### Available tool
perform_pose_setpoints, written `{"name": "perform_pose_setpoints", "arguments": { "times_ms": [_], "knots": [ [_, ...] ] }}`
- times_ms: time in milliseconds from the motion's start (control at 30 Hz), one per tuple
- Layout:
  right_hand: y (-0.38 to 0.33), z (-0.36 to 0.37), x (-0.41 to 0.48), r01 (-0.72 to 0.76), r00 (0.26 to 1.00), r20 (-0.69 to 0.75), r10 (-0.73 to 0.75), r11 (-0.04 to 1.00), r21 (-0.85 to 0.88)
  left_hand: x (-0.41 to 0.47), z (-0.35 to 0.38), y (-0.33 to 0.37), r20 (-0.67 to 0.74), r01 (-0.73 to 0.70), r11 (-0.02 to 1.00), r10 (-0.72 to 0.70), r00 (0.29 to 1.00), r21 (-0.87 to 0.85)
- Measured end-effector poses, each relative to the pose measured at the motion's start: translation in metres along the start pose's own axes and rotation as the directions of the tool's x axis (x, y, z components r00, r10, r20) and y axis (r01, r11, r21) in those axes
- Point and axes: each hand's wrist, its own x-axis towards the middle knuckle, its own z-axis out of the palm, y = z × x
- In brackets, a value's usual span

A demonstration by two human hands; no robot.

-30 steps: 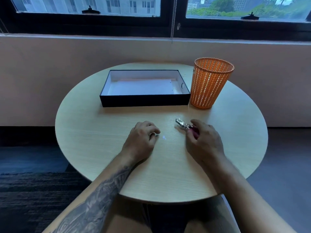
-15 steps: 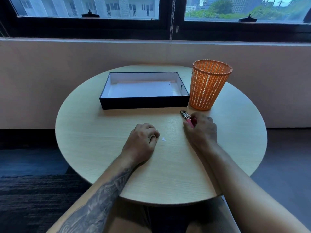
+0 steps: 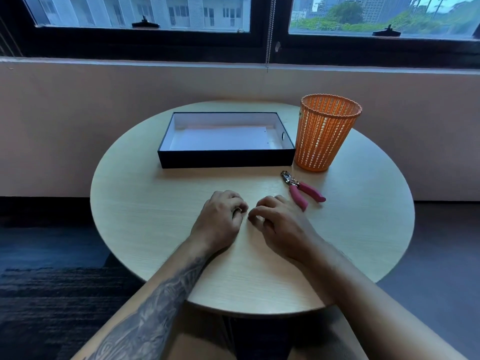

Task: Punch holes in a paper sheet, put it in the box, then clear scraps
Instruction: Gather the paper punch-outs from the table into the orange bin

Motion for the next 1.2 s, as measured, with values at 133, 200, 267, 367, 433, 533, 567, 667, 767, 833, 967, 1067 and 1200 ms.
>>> {"name": "perform_pose_setpoints", "arguments": {
  "times_ms": [133, 200, 267, 367, 433, 533, 567, 667, 767, 833, 967, 1067, 1200],
  "knots": [
    [0.003, 0.000, 0.000, -0.111, 0.993, -0.036, 0.116, 0.987, 0.118, 0.000, 0.000, 0.000, -0.005, -0.002, 1.000, 0.002, 1.000, 0.000],
    [0.003, 0.000, 0.000, -0.114, 0.992, -0.033, 0.119, 0.987, 0.111, 0.000, 0.000, 0.000, -0.003, -0.003, 1.000, 0.003, 1.000, -0.008],
    [0.002, -0.001, 0.001, -0.091, 0.996, -0.011, 0.093, 0.992, 0.084, -0.001, 0.000, 0.000, 0.001, 0.001, 1.000, -0.001, 1.000, -0.015],
    [0.001, -0.003, 0.001, -0.121, 0.993, 0.016, 0.120, 0.986, 0.113, -0.001, -0.001, -0.001, -0.001, 0.002, 1.000, -0.002, 1.000, -0.023],
    [0.000, -0.005, 0.002, -0.168, 0.986, 0.014, 0.168, 0.973, 0.157, -0.001, -0.001, -0.001, -0.004, 0.002, 1.000, -0.002, 1.000, -0.024],
    [0.003, -0.017, 0.007, -0.185, 0.979, 0.113, 0.170, 0.972, 0.141, -0.001, -0.001, 0.000, -0.003, 0.002, 1.000, -0.002, 1.000, -0.026],
    [0.004, -0.023, 0.011, -0.158, 0.974, 0.177, 0.139, 0.982, 0.101, -0.001, -0.001, 0.000, -0.002, 0.002, 1.000, -0.002, 1.000, -0.026],
    [0.002, -0.036, 0.026, -0.040, 0.942, 0.332, 0.045, 0.999, -0.024, 0.000, -0.001, 0.000, 0.002, 0.009, 1.000, -0.009, 1.000, -0.029],
    [-0.004, -0.042, 0.037, 0.023, 0.923, 0.386, 0.015, 0.995, -0.096, 0.000, -0.001, -0.001, 0.001, 0.013, 0.999, -0.013, 1.000, -0.031],
    [-0.006, -0.041, 0.041, 0.083, 0.923, 0.383, -0.022, 0.987, -0.141, -0.001, 0.000, -0.001, -0.003, 0.015, 0.999, -0.015, 1.000, -0.036],
    [-0.006, -0.038, 0.043, 0.148, 0.920, 0.387, -0.062, 0.969, -0.198, -0.001, -0.001, 0.000, -0.001, 0.018, 0.999, -0.018, 1.000, -0.033],
    [-0.005, -0.035, 0.043, 0.191, 0.924, 0.372, -0.093, 0.953, -0.236, -0.001, -0.001, 0.000, 0.004, 0.022, 0.999, -0.022, 1.000, -0.033],
    [-0.006, -0.031, 0.040, 0.231, 0.924, 0.362, -0.123, 0.933, -0.275, -0.001, -0.002, 0.001, 0.006, 0.026, 0.999, -0.025, 1.000, -0.035]
  ]
}}
